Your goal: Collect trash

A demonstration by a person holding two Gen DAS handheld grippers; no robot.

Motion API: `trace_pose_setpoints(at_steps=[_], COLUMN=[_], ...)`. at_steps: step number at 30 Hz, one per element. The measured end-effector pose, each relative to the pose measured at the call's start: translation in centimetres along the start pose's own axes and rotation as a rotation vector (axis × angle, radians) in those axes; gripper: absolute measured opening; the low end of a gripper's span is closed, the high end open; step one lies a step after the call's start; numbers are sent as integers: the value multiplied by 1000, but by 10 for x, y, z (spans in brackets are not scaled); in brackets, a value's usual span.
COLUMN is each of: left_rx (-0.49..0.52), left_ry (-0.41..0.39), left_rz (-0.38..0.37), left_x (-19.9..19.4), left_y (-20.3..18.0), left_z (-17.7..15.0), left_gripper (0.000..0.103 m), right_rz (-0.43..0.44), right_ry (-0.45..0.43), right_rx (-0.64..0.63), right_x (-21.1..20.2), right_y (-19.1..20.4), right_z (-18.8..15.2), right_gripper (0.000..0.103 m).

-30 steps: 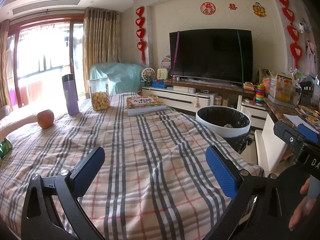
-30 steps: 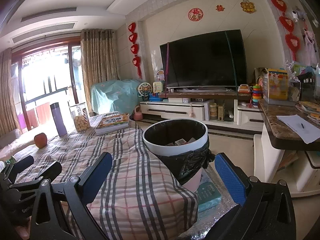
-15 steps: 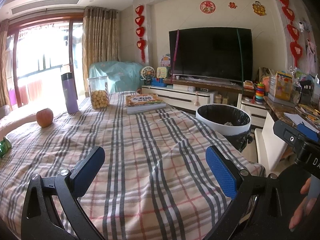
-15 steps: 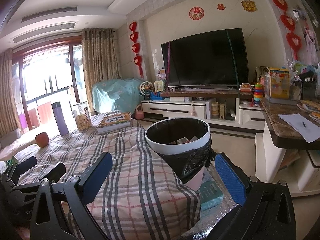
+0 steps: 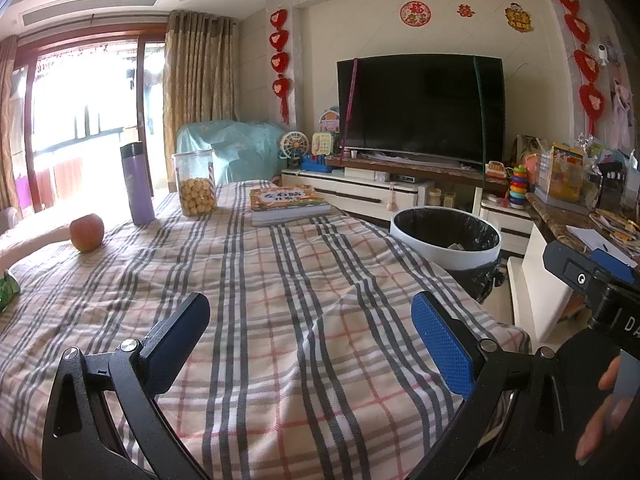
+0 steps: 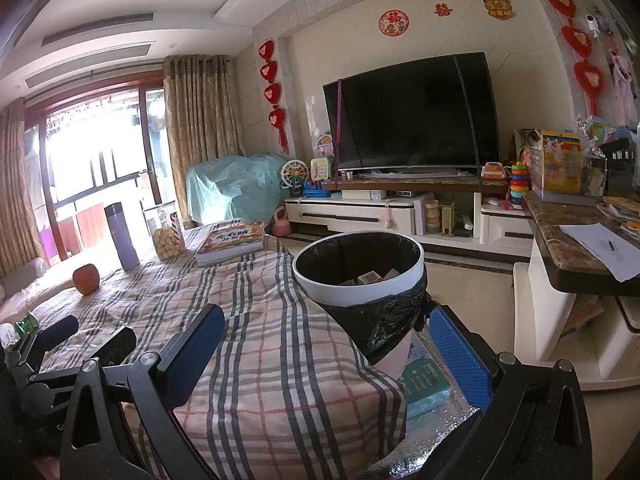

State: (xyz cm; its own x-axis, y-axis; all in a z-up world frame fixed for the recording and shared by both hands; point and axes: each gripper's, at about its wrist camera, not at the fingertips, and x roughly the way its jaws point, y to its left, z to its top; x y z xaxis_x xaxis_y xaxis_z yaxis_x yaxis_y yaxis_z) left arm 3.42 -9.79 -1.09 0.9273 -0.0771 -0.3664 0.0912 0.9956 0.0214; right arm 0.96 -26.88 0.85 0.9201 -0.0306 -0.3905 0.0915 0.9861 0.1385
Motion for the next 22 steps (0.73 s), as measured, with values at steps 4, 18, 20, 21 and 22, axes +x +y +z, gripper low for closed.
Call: trace_pose_setpoints(at_steps=[4,18,20,21,22], left_rx=[-1,-7,-9,-12,-18], left_ry=[0,-11,-15,-16,-15], left_rz=[-2,0,3,3,2], left_x=[0,-1,-1,-2,-1], left_y=[0,-1,1,3,5], left_z=[0,5,6,6,7], left_gripper=[103,103,103,103,103], right_rz=[2,7,11,12,16], right_ry=[6,14,18,20,23], right_rx=[2,3,5,5,5], right_x=[2,4,6,6,7], right_y=[2,5,7,7,8], right_z=[-1,-2,-1,-1,-1], right_gripper=[103,103,103,103,103])
